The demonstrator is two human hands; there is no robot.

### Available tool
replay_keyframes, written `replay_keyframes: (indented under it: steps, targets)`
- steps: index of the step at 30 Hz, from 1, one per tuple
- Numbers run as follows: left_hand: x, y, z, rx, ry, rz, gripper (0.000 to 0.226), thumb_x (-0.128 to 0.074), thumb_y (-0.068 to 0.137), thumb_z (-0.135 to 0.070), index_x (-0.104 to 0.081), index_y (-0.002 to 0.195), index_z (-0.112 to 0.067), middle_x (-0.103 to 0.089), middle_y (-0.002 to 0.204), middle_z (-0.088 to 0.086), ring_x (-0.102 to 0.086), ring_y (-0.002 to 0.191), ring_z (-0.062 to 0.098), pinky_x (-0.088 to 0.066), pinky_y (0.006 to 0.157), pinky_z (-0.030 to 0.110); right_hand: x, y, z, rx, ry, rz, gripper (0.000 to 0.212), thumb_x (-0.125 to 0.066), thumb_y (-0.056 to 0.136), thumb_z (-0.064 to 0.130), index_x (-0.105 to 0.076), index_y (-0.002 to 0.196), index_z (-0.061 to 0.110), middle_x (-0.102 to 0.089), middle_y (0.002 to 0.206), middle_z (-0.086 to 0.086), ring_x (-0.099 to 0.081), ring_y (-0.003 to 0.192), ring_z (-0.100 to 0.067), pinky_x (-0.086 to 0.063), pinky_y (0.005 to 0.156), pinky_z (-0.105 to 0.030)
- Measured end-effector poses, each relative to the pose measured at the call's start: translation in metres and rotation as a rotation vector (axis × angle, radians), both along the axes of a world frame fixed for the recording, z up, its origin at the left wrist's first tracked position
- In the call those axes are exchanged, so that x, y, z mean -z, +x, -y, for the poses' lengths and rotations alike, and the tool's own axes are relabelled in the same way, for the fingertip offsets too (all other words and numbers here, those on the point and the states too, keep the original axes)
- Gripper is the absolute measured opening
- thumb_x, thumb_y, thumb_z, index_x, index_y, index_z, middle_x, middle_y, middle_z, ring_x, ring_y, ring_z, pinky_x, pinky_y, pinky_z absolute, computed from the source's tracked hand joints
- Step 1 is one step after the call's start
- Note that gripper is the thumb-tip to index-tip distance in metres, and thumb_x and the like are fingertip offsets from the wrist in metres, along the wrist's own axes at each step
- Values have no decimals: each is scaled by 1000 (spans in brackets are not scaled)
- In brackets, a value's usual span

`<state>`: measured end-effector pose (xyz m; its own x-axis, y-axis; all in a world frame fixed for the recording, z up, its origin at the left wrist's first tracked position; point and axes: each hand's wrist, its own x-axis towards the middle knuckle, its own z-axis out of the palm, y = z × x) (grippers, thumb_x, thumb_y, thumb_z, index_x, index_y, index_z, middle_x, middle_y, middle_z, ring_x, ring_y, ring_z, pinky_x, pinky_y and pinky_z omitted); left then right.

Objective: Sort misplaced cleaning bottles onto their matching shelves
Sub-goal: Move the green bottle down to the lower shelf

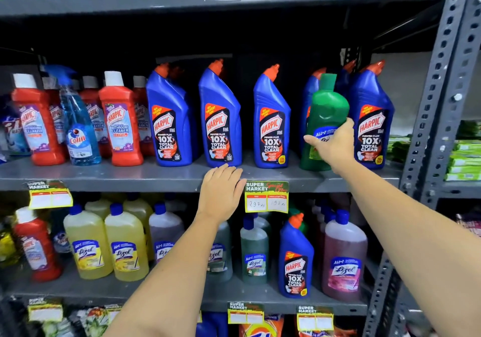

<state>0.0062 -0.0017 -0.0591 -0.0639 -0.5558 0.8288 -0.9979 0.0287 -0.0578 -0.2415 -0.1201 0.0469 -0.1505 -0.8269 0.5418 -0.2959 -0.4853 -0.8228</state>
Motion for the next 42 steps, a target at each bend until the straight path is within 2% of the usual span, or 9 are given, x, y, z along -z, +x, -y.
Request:
replay_keyframes:
  steps: [4, 11, 14, 16, 20, 28, 32, 37, 42]
  targets:
    - [-1, -1, -1, -15, 22, 14, 48, -30, 100, -36, -64, 120, -8, -64, 124, 9, -51, 124, 31, -31, 102, 41, 8, -28, -18, -52, -155, 125, 97, -87, 64, 29, -31, 139, 4, -48, 136, -4, -49, 126, -21, -35, 113, -33]
    - [88, 0, -31, -127, 96, 17, 61, -35, 98, -37, -27, 150, -7, -15, 157, 22, -10, 146, 33, -14, 114, 57, 66, -72, -96, -149, -200, 243, 100, -83, 69, 33, -25, 144, 2, -49, 141, -10, -52, 126, -13, -39, 111, -30]
    - [152, 1, -49, -130, 279, -9, 59, -29, 100, -40, -28, 149, -8, -15, 158, 20, -13, 145, 35, -18, 111, 59, 116, -69, -124, -242, -147, 274, 81, -83, 71, 6, -33, 135, 9, -58, 123, 2, -61, 107, 6, -47, 97, -17]
    - [188, -1, -60, -132, 395, 3, 59, -20, 102, -43, -27, 150, -9, -15, 159, 16, -15, 146, 31, -17, 112, 55, 156, -56, -135, -303, -59, 264, 74, -79, 70, -7, -37, 124, 22, -61, 114, 5, -66, 99, 1, -52, 93, -24]
    - [240, -5, -75, -96, 609, -38, 59, -16, 103, -46, -29, 149, -11, -27, 156, 11, -25, 143, 24, -20, 110, 47, 232, -19, -138, -377, 105, 180, 88, -84, 67, 1, -36, 137, 21, -58, 132, -3, -59, 121, -19, -45, 107, -44]
    - [277, 7, -60, 64, 832, -87, 56, -19, 102, -45, -55, 135, -16, -52, 141, 1, -52, 124, 13, -41, 103, 31, 311, 65, -122, -382, 303, 11, 94, -87, 68, 23, -32, 144, 19, -49, 139, 0, -48, 130, -11, -39, 111, -32]
    - [299, 25, -55, 69, 916, -63, 64, -11, 103, -48, -57, 133, -15, -52, 142, 2, -49, 128, 17, -27, 112, 38, 332, 92, -108, -313, 342, -16, 96, -86, 69, 24, -28, 145, 14, -45, 140, -4, -47, 129, -17, -39, 111, -42]
    - [321, 32, -53, 92, 865, 2, 59, -37, 95, -47, -48, 140, -11, -40, 150, 7, -35, 138, 22, -13, 112, 42, 347, 107, -106, -223, 336, -77, 94, -83, 73, 28, -25, 146, 15, -41, 140, -3, -44, 129, -15, -34, 107, -21]
    - [328, 34, -52, 118, 815, -12, 61, -47, 92, -47, -46, 141, -12, -39, 151, 5, -32, 139, 22, -9, 115, 41, 356, 113, -109, -148, 291, -135, 97, -76, 76, 41, -20, 150, 15, -37, 149, -5, -38, 139, -20, -34, 114, -40]
